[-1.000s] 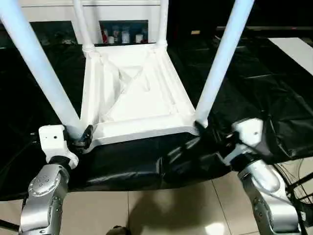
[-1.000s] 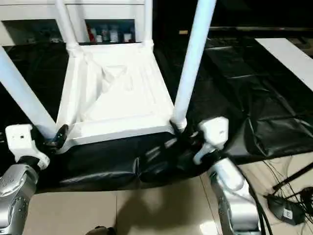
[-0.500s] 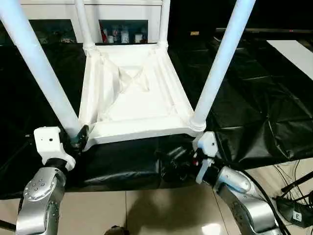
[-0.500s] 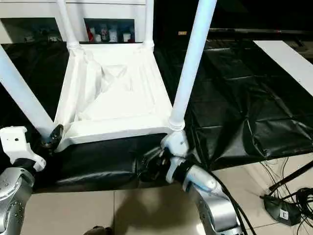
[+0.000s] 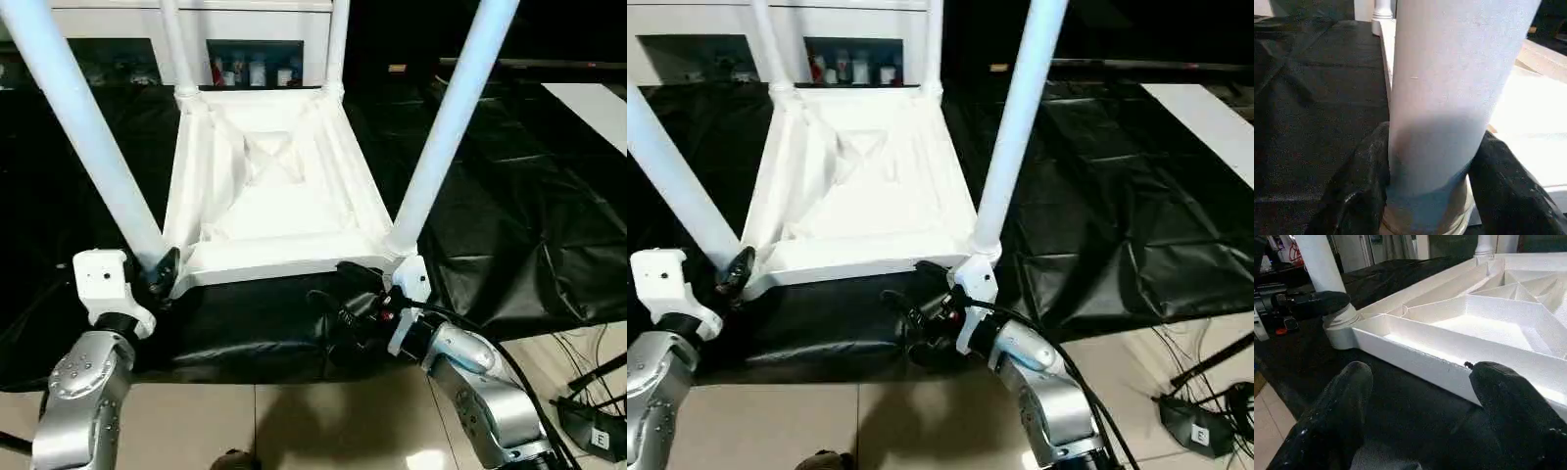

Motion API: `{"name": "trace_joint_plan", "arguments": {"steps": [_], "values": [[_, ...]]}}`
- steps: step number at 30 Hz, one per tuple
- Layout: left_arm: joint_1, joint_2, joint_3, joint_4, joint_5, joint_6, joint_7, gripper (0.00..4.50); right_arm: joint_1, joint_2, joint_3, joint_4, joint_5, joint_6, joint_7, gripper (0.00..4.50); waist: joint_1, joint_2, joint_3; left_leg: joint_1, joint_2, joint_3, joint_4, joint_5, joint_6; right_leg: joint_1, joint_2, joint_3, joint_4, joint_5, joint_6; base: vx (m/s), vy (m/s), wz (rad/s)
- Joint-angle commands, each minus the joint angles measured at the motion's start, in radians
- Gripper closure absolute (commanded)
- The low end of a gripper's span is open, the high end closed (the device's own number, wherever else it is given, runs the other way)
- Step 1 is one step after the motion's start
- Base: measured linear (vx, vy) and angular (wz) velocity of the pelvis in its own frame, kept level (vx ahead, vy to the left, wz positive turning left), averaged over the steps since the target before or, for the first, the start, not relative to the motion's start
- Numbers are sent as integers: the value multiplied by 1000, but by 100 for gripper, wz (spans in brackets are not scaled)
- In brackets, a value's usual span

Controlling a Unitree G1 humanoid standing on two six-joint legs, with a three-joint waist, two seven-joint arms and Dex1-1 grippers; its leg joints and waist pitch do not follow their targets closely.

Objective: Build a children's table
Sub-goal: Flip table

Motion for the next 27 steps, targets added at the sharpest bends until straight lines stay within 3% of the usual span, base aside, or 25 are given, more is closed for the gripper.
{"name": "trace_joint_plan", "arguments": {"steps": [1, 7, 19, 22, 23, 27], "values": [[-10, -21, -11, -13, -30, 20, 3, 235, 1, -3, -7, 12, -8, -17, -8, 95, 4, 15, -55, 40, 28, -17, -73, -177, 7, 22, -58, 23, -60, 187, -158, 0, 0, 0], [-43, -64, -12, 3, -75, 30, -2, 236, 0, 3, -8, 24, -16, -31, -26, 95, 5, 17, -55, 42, 29, -17, -74, -194, -3, 21, -59, 25, -63, 150, -162, 0, 0, 0], [-86, -243, 64, -7, -332, 92, -28, 236, 6, 36, -38, 22, 21, -2, -59, 95, 16, 16, -54, 35, 26, -12, -67, -153, 30, 23, -62, 26, -61, 155, -183, 0, 0, 0], [-84, -267, 54, -14, -338, 103, -22, 236, 7, 52, -50, 22, 34, 13, -79, 95, 19, 16, -52, 36, 27, -12, -68, -161, 35, 21, -61, 27, -63, 143, -178, 0, 0, 0], [-81, -280, 43, -18, -338, 107, -21, 236, 5, 69, -64, 23, 53, 32, -95, 65, 19, 15, -52, 36, 28, -12, -68, -167, 37, 20, -61, 27, -64, 135, -174, 0, 0, 0], [-69, -291, -6, -25, -304, 114, -34, 236, -3, 114, -105, 15, 135, 84, -115, 53, 22, 16, -51, 38, 31, -15, -73, -192, 32, 20, -62, 27, -69, 90, -155, 0, 0, 0]]}}
